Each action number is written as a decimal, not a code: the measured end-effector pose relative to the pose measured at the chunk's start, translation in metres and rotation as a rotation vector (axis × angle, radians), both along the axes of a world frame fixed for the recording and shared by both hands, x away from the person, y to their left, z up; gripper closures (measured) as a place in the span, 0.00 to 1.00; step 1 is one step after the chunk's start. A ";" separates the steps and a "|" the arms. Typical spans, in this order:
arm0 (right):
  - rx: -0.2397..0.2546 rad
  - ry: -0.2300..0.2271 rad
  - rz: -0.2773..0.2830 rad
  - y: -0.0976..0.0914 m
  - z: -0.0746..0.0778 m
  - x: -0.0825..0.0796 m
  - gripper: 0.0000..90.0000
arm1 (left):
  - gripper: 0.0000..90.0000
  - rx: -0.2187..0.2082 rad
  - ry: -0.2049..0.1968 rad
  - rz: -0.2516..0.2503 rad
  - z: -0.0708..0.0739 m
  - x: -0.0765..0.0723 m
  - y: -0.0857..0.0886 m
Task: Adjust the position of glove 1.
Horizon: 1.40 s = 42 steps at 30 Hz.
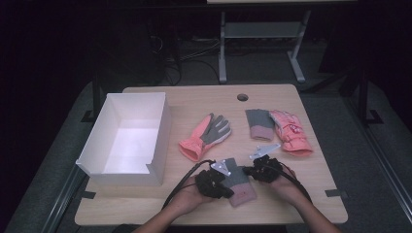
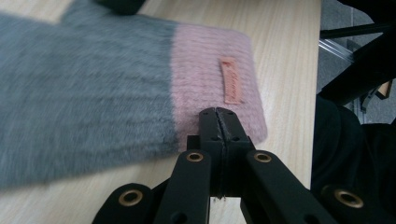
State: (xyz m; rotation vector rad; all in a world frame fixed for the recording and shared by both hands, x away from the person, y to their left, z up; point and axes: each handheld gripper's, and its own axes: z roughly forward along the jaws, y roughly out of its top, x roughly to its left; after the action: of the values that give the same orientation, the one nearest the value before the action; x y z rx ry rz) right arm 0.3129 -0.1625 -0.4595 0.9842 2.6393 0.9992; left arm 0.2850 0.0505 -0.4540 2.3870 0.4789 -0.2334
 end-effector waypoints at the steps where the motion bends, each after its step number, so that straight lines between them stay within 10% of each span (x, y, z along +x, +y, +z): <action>1: 0.006 -0.001 -0.003 0.002 0.000 0.001 1.00 | 1.00 0.005 -0.004 -0.009 0.000 0.000 -0.001; 8: 0.014 -0.009 0.000 0.008 0.001 0.005 1.00 | 0.98 0.010 -0.029 0.008 0.005 -0.002 0.006; 15: 0.056 -0.042 -0.086 -0.008 0.019 0.023 1.00 | 0.68 0.021 -0.094 0.140 0.014 0.002 0.050; 26: 0.066 -0.096 -0.248 -0.021 0.035 0.076 1.00 | 0.25 0.042 -0.148 0.210 0.006 -0.002 0.080; 42: 0.022 -0.065 -0.404 -0.036 0.019 0.134 1.00 | 0.15 0.059 -0.160 0.229 0.003 0.001 0.085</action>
State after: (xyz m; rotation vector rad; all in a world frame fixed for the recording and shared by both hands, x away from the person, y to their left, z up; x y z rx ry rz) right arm 0.4474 -0.1989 -0.4405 1.3902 2.2493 0.9429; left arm 0.2858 0.1352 -0.4511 2.3593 0.6846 0.0751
